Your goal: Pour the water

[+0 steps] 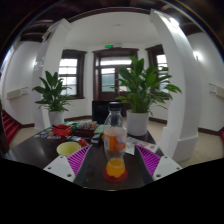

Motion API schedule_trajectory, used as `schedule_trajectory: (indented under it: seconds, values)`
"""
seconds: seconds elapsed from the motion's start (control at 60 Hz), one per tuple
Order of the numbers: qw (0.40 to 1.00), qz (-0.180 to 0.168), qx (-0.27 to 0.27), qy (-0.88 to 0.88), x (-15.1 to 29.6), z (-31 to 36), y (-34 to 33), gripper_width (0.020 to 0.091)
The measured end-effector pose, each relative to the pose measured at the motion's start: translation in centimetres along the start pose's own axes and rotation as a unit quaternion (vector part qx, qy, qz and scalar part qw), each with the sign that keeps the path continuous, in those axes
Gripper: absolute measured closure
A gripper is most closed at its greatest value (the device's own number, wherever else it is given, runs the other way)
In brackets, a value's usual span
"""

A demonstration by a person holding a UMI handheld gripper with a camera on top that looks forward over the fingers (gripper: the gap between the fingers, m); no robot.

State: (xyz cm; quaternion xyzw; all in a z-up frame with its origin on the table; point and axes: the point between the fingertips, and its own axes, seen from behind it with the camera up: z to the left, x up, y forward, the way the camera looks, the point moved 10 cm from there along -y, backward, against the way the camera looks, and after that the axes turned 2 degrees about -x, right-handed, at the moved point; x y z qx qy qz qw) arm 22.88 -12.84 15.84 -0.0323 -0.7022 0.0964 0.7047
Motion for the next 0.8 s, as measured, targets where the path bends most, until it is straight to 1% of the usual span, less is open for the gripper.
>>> schedule_trajectory:
  seconds: [0.117, 0.167, 0.283, 0.467, 0.533, 0.8]
  values:
    - [0.999, 0.017, -0.044, 0.015, -0.8, 0.2, -4.2, 0.0252]
    - [0.998, 0.017, -0.057, 0.024, -0.9, 0.6, -5.9, 0.0254]
    - [0.997, 0.015, -0.063, 0.035, -0.1, 1.7, -9.1, 0.0255]
    - [0.997, 0.001, -0.071, 0.032, 1.8, 2.9, -12.7, 0.0251]
    - [0.997, -0.009, -0.074, 0.020, 2.4, 3.3, -13.4, 0.0254]
    - [0.998, -0.021, -0.065, 0.008, 3.7, 4.6, -15.5, 0.0254]
